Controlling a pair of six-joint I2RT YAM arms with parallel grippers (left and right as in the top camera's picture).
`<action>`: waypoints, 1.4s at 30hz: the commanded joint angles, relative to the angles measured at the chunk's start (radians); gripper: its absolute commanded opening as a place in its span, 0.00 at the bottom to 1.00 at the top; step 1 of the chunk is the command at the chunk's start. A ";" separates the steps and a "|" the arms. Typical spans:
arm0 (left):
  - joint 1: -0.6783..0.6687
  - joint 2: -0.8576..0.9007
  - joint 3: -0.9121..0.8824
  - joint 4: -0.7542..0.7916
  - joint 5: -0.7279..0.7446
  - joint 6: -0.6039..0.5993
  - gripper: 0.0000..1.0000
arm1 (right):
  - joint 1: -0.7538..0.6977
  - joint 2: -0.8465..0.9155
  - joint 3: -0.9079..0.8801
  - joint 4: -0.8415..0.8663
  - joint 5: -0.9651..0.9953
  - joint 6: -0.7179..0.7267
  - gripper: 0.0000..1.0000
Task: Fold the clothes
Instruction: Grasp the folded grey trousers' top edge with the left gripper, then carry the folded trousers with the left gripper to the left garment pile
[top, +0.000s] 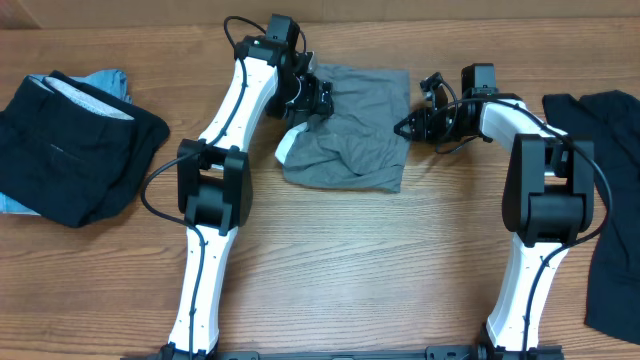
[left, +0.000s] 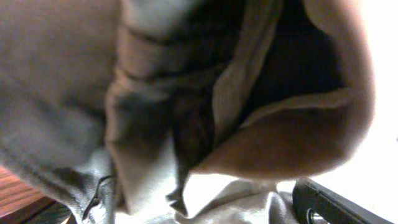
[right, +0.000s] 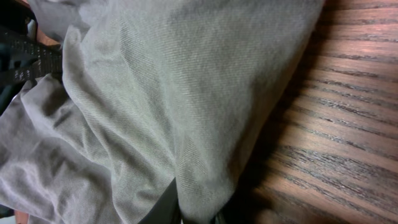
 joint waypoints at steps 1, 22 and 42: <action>-0.016 0.029 -0.080 0.011 0.113 0.022 0.99 | -0.008 0.020 -0.016 -0.011 0.064 0.001 0.13; -0.059 0.028 0.151 -0.061 0.103 0.070 0.04 | -0.032 -0.103 0.183 -0.163 0.084 0.001 0.62; 0.027 0.002 0.745 -0.345 -0.280 -0.298 0.04 | -0.154 -0.451 0.259 -0.530 0.243 -0.033 0.79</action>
